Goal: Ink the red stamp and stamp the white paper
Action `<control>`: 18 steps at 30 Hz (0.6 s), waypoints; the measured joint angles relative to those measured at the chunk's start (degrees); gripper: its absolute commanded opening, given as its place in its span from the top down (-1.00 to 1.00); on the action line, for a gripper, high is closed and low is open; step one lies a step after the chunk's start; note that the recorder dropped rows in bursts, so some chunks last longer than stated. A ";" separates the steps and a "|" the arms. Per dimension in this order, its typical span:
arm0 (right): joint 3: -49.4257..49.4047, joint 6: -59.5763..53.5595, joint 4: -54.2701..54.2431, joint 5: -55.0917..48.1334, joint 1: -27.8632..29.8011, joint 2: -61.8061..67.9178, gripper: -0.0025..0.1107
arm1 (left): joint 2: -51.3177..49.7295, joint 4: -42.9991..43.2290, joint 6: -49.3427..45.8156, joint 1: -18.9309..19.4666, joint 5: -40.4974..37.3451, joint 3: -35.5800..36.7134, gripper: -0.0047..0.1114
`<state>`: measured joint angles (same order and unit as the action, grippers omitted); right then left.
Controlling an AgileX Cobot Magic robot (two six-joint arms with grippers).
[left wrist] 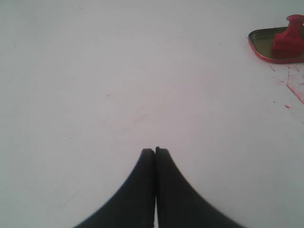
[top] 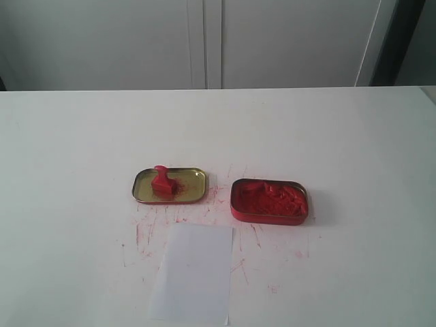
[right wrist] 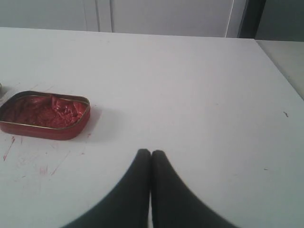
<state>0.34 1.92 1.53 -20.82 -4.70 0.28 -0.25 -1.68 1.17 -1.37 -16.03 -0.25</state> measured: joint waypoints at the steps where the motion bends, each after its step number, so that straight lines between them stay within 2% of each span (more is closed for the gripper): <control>1: 0.00 0.00 0.00 0.00 0.00 0.00 0.96 | 0.00 0.00 0.00 0.00 0.00 0.00 0.92; 6: -0.03 0.00 0.00 4.31 0.00 0.00 0.96 | 0.00 0.00 0.00 0.00 0.00 0.00 0.92; 18: -0.03 0.00 0.00 28.29 0.00 0.00 0.96 | 0.00 0.00 0.00 0.00 0.00 0.00 0.92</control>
<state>0.31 1.92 1.53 7.47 -4.70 0.28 -0.25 -1.68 1.17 -1.37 -16.03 -0.25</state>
